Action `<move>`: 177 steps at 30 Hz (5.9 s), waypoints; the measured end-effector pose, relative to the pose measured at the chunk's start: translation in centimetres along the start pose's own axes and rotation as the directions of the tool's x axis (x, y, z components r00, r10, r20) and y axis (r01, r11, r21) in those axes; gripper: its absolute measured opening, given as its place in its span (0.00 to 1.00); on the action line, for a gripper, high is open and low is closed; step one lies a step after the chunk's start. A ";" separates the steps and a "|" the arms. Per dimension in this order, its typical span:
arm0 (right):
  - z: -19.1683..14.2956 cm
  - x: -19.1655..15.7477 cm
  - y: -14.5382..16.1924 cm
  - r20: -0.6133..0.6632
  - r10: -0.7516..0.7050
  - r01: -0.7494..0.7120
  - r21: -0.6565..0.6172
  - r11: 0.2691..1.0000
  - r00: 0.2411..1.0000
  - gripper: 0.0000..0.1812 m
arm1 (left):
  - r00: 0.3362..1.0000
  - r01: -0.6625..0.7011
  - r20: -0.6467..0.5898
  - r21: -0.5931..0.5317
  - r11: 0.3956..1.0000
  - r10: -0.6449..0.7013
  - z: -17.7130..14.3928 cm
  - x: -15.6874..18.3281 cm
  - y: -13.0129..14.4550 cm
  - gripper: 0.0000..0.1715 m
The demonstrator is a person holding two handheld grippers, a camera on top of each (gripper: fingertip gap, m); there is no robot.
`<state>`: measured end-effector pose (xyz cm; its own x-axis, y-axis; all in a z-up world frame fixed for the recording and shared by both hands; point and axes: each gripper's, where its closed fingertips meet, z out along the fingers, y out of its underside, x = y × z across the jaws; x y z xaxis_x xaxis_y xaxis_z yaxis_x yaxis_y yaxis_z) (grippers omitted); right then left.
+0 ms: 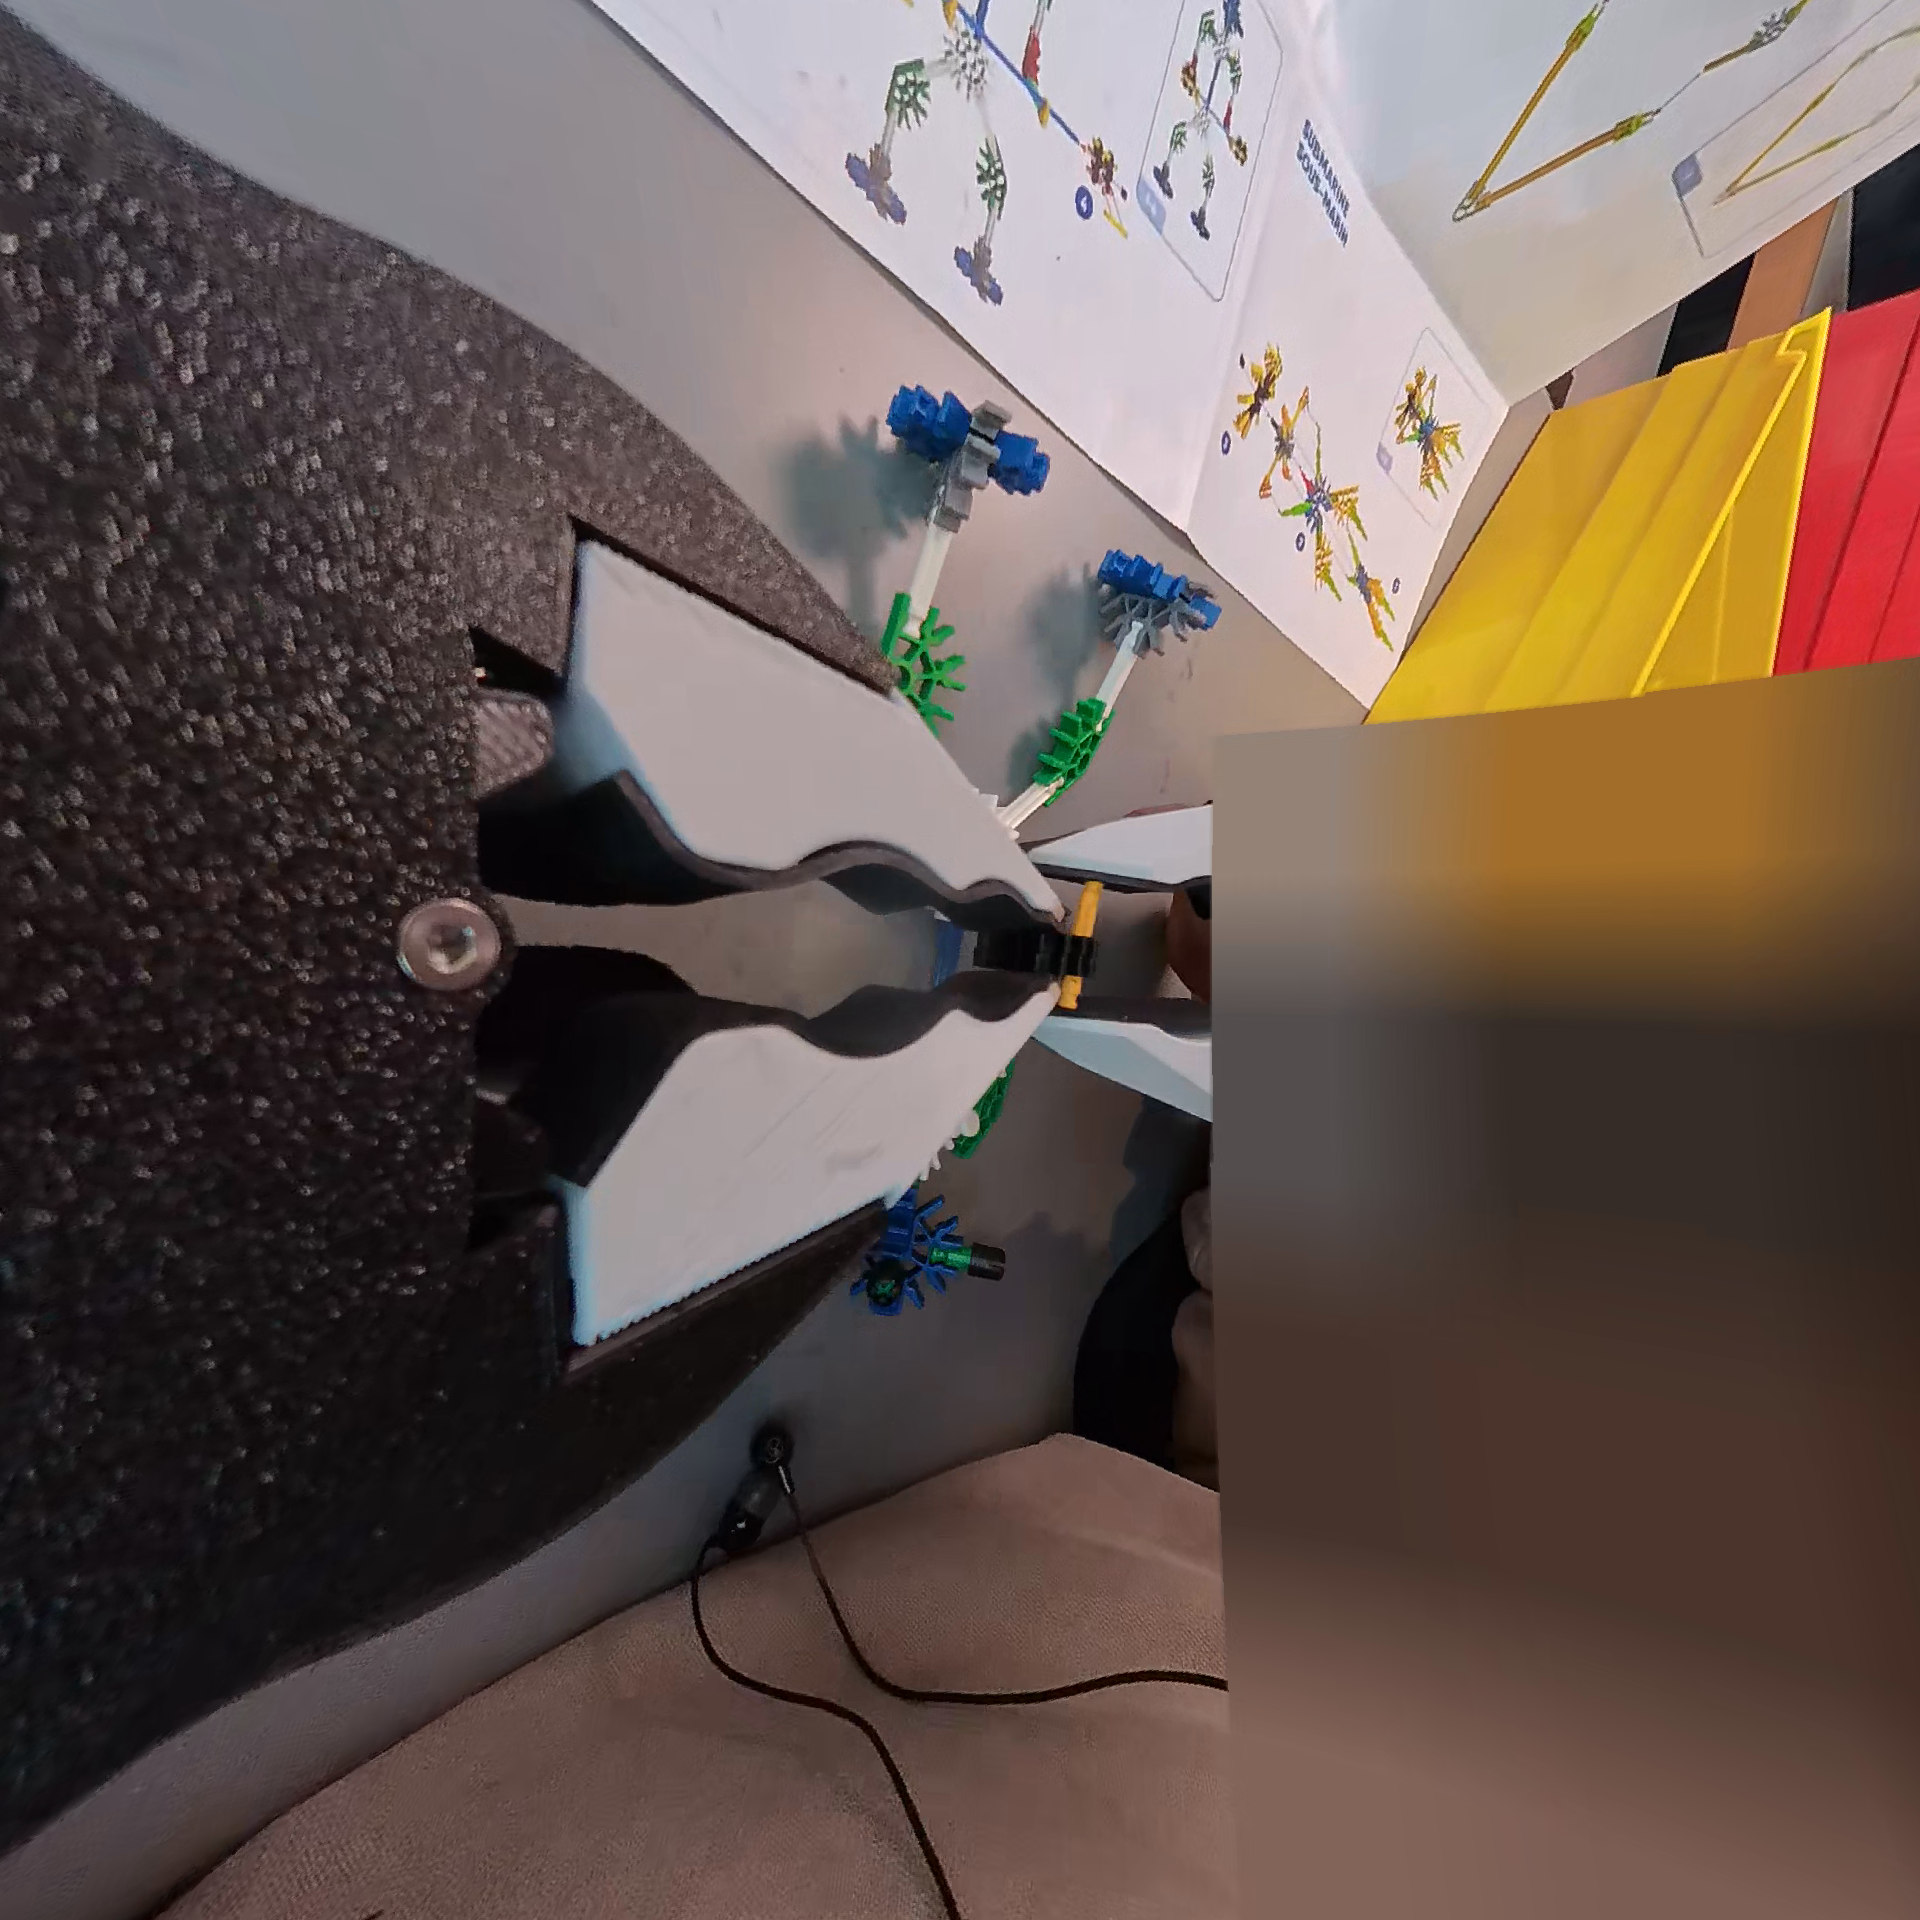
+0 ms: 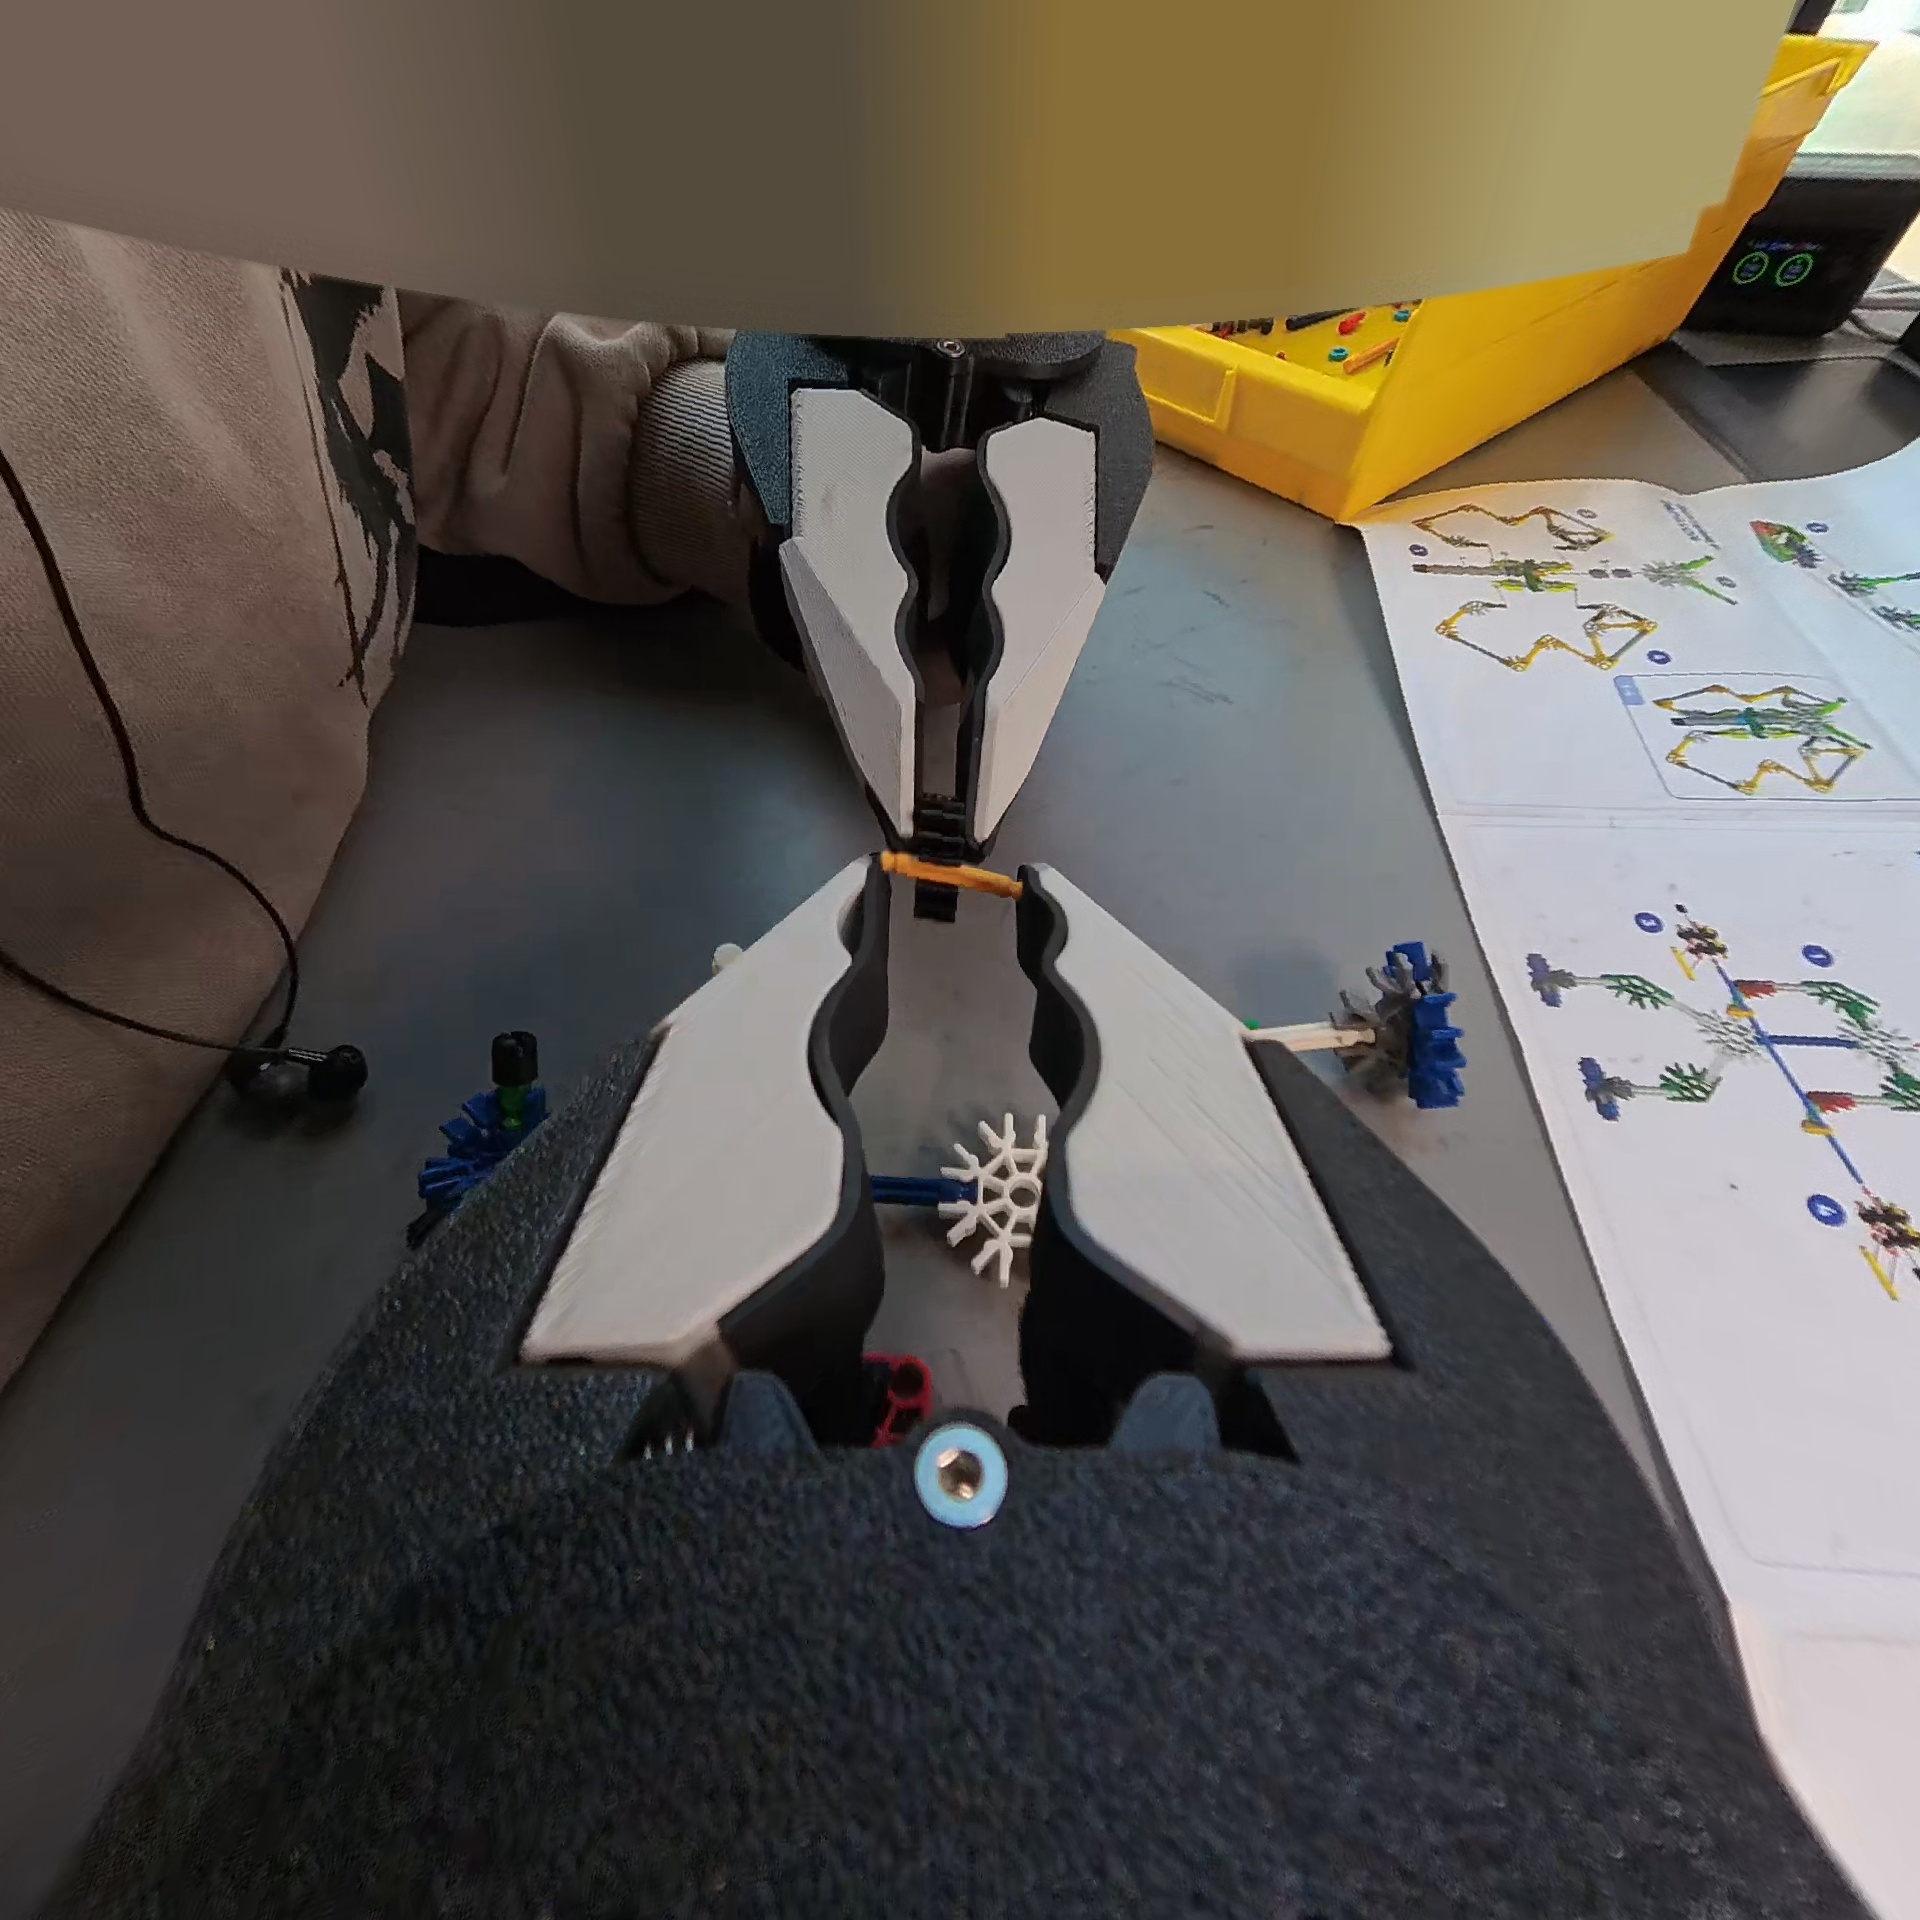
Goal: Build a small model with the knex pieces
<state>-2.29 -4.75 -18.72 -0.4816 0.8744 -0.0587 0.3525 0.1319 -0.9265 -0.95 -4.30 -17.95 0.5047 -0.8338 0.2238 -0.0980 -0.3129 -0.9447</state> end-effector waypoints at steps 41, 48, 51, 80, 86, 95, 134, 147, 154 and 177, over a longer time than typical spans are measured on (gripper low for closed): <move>-1.5 2.0 1.0 -0.141 -0.071 0.058 -0.088 0.994 0.988 0.00 | 0.989 0.084 0.120 0.061 0.995 -0.091 -1.7 -2.4 -0.6 0.04; -1.6 1.8 0.2 -0.156 -0.107 0.093 -0.092 0.991 0.982 0.00 | 0.987 0.069 0.139 0.078 0.995 -0.079 -1.8 -2.6 -0.8 0.04; -1.6 1.9 -0.2 -0.167 -0.116 0.103 -0.085 0.991 0.979 0.00 | 0.986 0.030 0.157 0.131 0.991 -0.050 -2.1 -2.6 -1.7 0.04; -9.3 -2.8 -10.2 -0.475 -0.219 0.270 0.043 0.962 0.853 0.06 | 0.947 -0.006 0.304 0.334 0.942 -0.102 -4.1 -0.6 -6.4 0.04; -7.7 -15.6 -8.3 -0.485 -0.191 0.247 0.053 0.968 0.853 0.14 | 0.984 0.035 0.140 0.462 0.886 -0.111 -3.1 11.8 -6.8 0.04; -7.0 -29.5 -6.3 -0.526 -0.103 0.195 0.123 0.973 0.844 0.15 | 0.993 -0.016 0.107 0.476 0.879 -0.040 -4.4 24.1 -5.0 0.04; -42.4 -30.2 12.7 -0.803 0.464 -0.035 0.488 0.872 0.374 0.14 | 0.808 -0.262 0.511 -0.135 0.956 0.294 30.0 -7.2 -17.1 0.26; -59.6 -45.4 -0.7 -0.802 0.476 -0.175 0.560 0.810 -0.361 0.24 | 0.950 -0.169 0.241 -0.136 0.976 0.198 35.0 10.0 -27.7 0.32; -69.5 -61.8 1.0 -0.682 0.438 -0.018 0.551 0.834 -0.585 0.35 | 0.969 -0.248 -0.006 -0.100 0.964 0.249 46.3 33.8 -33.6 0.34; -110.9 -112.6 10.3 -0.560 0.229 -0.052 0.440 0.896 -0.797 0.32 | 0.850 -0.219 -0.465 0.116 0.969 0.247 101.9 97.0 -37.2 0.30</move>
<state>144.53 -50.04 19.62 0.9133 -0.4051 0.0430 -0.0122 -0.1327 -0.9911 139.04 -27.16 14.50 0.0057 -0.9977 0.0680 -0.1062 -0.0682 -0.9920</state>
